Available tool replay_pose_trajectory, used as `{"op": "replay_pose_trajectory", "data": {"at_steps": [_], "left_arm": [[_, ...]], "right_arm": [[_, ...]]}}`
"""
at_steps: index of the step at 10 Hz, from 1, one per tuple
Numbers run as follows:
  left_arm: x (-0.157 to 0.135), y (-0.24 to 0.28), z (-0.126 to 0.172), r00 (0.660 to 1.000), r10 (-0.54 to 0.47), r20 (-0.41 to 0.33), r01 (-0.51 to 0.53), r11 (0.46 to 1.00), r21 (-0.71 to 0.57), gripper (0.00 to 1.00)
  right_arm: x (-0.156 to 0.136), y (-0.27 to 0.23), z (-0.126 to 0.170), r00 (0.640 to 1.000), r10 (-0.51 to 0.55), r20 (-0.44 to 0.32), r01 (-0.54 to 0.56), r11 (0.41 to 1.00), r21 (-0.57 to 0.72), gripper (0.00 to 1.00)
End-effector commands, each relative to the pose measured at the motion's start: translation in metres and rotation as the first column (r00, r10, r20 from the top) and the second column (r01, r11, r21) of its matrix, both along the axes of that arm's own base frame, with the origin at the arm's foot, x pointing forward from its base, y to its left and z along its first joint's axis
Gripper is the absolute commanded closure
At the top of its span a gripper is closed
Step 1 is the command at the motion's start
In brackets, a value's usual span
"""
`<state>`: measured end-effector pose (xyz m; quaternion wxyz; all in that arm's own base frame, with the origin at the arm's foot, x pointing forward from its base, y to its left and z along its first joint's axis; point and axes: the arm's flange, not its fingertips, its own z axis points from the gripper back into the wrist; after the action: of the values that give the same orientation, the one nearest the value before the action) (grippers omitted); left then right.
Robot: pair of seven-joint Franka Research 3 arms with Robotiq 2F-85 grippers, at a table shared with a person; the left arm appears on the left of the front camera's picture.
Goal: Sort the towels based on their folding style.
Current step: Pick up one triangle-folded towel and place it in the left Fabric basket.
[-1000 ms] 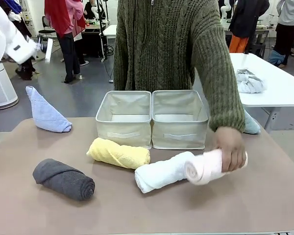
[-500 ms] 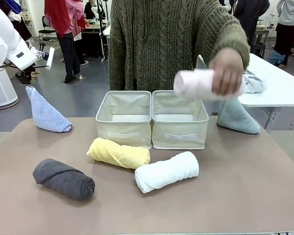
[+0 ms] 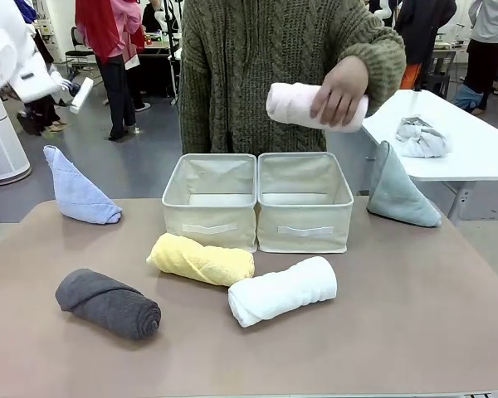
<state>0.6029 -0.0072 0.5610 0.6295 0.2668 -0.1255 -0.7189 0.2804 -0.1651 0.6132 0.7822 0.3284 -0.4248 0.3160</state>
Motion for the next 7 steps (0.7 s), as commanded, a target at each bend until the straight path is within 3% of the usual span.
{"op": "replay_pose_trajectory", "data": {"at_steps": [1,3,7], "left_arm": [[0.05,0.017,0.036,0.988,-0.05,-0.144,0.07,0.988,0.139,0.0],[0.079,0.02,0.006,0.98,-0.131,-0.149,0.156,0.973,0.172,0.0],[0.116,0.023,-0.065,0.972,-0.112,-0.206,0.138,0.983,0.12,0.0]], "right_arm": [[0.002,0.0,0.0,1.0,0.013,0.016,-0.013,1.0,0.015,0.0],[0.002,0.0,0.0,1.0,0.013,0.016,-0.013,1.0,0.015,0.0],[0.002,0.0,0.0,1.0,0.013,0.016,-0.013,1.0,0.015,0.0]]}}
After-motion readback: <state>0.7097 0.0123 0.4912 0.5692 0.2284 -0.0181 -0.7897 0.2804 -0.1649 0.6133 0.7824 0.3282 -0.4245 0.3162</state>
